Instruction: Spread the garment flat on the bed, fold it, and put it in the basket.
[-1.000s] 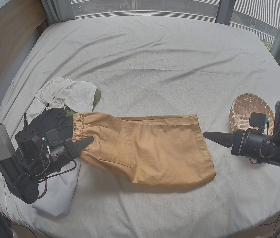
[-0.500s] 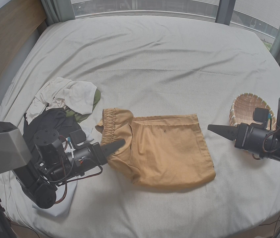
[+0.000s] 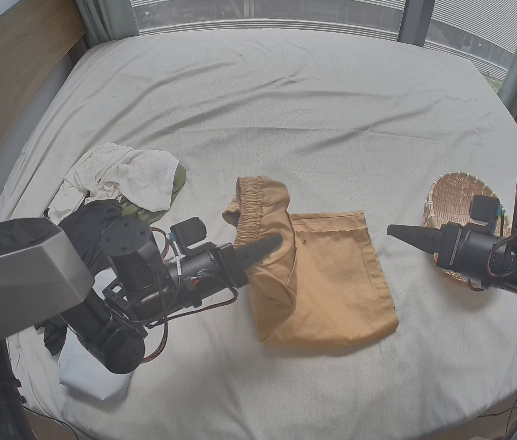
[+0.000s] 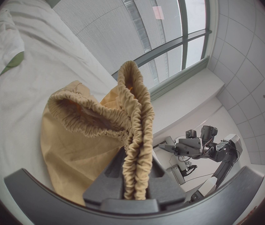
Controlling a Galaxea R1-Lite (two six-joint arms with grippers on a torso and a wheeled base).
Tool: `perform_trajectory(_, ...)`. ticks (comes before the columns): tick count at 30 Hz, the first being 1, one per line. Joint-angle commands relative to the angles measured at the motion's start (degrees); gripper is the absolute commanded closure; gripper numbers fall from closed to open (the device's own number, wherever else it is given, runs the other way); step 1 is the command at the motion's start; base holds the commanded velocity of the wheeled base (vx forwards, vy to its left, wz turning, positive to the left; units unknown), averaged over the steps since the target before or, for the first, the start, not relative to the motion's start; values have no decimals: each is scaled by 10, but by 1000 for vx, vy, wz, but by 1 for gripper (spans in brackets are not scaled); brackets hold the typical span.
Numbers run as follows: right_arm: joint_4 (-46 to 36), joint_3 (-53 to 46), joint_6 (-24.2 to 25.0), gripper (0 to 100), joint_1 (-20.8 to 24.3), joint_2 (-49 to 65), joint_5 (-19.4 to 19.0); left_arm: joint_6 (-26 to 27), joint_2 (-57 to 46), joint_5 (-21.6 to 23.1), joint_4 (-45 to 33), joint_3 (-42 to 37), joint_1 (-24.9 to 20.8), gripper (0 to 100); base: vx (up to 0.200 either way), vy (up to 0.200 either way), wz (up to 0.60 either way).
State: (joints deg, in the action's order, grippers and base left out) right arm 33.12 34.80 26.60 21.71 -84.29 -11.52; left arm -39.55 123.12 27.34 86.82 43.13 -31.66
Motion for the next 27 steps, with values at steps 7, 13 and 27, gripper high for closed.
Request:
perform_trajectory(7, 0, 11, 0, 0, -18, 5, -13, 0, 65, -8, -56, 99, -58, 100, 0, 0, 0)
perform_trajectory(13, 0, 11, 0, 0, -24, 8, -16, 0, 100, -22, -94, 167, -67, 100, 0, 0, 0)
perform_trajectory(27, 0, 11, 0, 0, -26, 9, -17, 0, 107, -42, -152, 210, -80, 0, 0, 0, 0)
